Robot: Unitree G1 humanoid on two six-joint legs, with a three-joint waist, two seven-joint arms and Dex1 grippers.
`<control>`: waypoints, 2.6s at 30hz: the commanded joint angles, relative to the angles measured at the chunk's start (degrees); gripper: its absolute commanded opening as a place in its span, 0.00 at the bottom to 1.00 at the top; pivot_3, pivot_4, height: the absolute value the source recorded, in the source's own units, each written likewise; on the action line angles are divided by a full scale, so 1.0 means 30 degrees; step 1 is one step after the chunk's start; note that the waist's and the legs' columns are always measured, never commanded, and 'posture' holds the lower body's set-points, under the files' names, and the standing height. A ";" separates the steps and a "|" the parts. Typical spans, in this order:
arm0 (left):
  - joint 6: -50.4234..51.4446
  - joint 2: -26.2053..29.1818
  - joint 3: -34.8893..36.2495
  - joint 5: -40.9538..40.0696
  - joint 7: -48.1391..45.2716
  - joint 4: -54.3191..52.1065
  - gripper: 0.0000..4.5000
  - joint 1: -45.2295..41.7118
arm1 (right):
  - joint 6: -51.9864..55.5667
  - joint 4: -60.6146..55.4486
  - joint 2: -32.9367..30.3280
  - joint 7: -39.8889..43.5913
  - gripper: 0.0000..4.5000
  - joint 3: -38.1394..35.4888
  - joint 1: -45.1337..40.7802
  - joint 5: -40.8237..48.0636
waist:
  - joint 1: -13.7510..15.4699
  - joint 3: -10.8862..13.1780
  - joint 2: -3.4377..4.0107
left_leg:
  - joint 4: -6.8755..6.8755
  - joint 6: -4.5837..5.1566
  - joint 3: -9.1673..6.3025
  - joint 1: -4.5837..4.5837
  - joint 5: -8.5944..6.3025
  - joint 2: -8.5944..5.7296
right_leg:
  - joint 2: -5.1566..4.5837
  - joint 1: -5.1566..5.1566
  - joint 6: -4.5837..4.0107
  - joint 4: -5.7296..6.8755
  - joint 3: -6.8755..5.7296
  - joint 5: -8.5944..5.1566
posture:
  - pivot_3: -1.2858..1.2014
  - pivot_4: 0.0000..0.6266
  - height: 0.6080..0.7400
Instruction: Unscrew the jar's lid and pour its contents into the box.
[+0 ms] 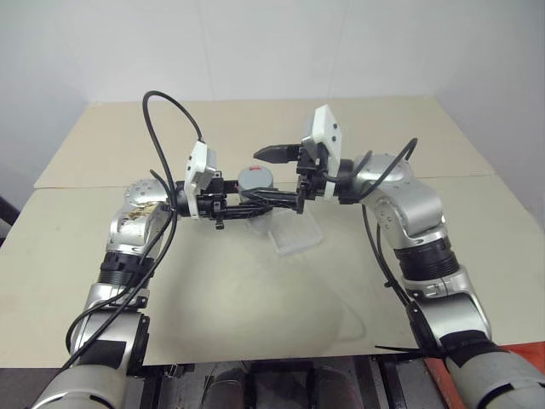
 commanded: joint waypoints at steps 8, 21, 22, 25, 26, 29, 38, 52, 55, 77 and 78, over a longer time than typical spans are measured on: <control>0.0182 0.0694 0.0276 -0.0519 -0.0482 -0.1293 0.43 0.0231 | -0.0456 -0.0288 -0.1795 -0.0207 0.99 -0.1977 0.0798 0.0471 | 0.0072 0.0000 0.0000 | 0.0001 0.0000 0.0000 -0.0004 0.0000 0.0000 | -0.0001 0.0000 0.0000 -0.0001 0.0001 0.0000 | 0.52 0.24 1.00; -0.0064 0.0466 0.0346 -0.0185 -0.0213 -0.0839 0.43 -0.0002 | 0.0158 -0.2203 -0.2451 0.0474 0.99 -0.2650 0.1656 0.1557 | 0.0061 0.0000 -0.0001 | -0.0002 0.0001 0.0005 -0.0001 0.0000 0.0004 | 0.0000 0.0000 0.0000 -0.0003 0.0006 0.0000 | 0.52 0.24 1.00; -0.0171 0.0388 0.0323 -0.0091 -0.0098 -0.0737 0.43 -0.0056 | 0.0358 -0.2434 -0.2404 0.0464 0.99 -0.2656 0.1619 0.1715 | 0.0062 0.0000 -0.0001 | 0.0000 0.0001 0.0004 -0.0001 0.0000 0.0004 | 0.0000 0.0000 0.0000 -0.0003 0.0006 0.0000 | 0.52 0.24 1.00; -0.0292 0.0236 0.0231 0.0004 -0.0017 -0.0612 0.43 -0.0111 | 0.0773 -0.3087 -0.2190 0.0417 0.99 -0.2401 0.1547 0.2003 | 0.0070 0.0000 -0.0001 | 0.0000 0.0001 0.0001 0.0000 0.0000 0.0005 | 0.0000 0.0000 -0.0001 -0.0001 0.0005 0.0000 | 0.52 0.24 1.00; -0.0313 0.0194 0.0206 0.0007 -0.0016 -0.0609 0.43 -0.0099 | 0.0985 -0.3326 -0.1992 0.0268 0.99 -0.2222 0.1477 0.2010 | 0.0068 0.0000 -0.0001 | 0.0000 0.0001 0.0002 0.0000 0.0000 0.0004 | 0.0000 0.0000 0.0000 -0.0001 0.0006 0.0000 | 0.52 0.24 1.00; -0.0373 0.0119 0.0168 0.0022 0.0015 -0.0577 0.43 -0.0090 | 0.1551 -0.3685 -0.1537 -0.0198 0.99 -0.1819 0.1254 0.1882 | 0.0068 0.0000 -0.0001 | 0.0000 0.0001 0.0002 0.0000 -0.0001 0.0003 | 0.0000 0.0000 -0.0001 -0.0001 0.0006 0.0000 | 0.52 0.24 1.00; -0.0564 -0.0030 0.0132 0.0044 0.0051 -0.0572 0.43 -0.0106 | 0.3262 -0.3207 -0.0709 -0.1367 0.99 -0.0577 -0.0067 0.1247 | 0.0056 0.0000 -0.0001 | 0.0000 0.0001 0.0001 0.0000 0.0000 0.0002 | 0.0000 0.0000 0.0000 0.0000 0.0004 0.0000 | 0.52 0.24 1.00; -0.0586 -0.0026 0.0165 0.0028 0.0050 -0.0637 0.43 -0.0034 | 0.3624 -0.3131 -0.0489 -0.1197 0.99 -0.0016 -0.0314 0.1015 | 0.0062 0.0000 -0.0001 | -0.0001 0.0001 -0.0002 -0.0002 0.0000 0.0000 | 0.0000 0.0000 0.0000 -0.0001 0.0002 0.0000 | 0.52 0.24 1.00; -0.0589 -0.0028 0.0168 0.0024 0.0053 -0.0647 0.43 -0.0029 | 0.3622 -0.2963 -0.0448 -0.1240 0.99 -0.0021 -0.0373 0.0984 | 0.0057 0.0000 0.0000 | 0.0000 0.0001 -0.0003 -0.0003 0.0000 -0.0001 | 0.0000 0.0000 -0.0001 -0.0001 0.0001 0.0000 | 0.52 0.24 1.00; -0.1003 0.0511 -0.0301 0.0485 -0.0553 -0.0605 0.43 0.0665 | 0.4487 -0.1569 -0.0712 -0.0770 0.61 -0.1806 -0.1921 0.2433 | 0.0031 0.0000 0.0000 | -0.0002 0.0000 -0.0002 -0.0002 0.0000 0.0000 | 0.0000 -0.0001 -0.0001 -0.0001 0.0001 0.0000 | 0.52 0.24 1.00; -0.1052 0.0544 -0.0300 0.0494 -0.0599 -0.0590 0.43 0.0710 | 0.4595 -0.1448 -0.0779 -0.0741 0.61 -0.2016 -0.2133 0.2654 | 0.0050 0.0000 0.0000 | -0.0003 0.0001 0.0003 -0.0002 0.0000 -0.0003 | -0.0001 -0.0001 -0.0001 -0.0001 0.0003 0.0000 | 0.52 0.24 1.00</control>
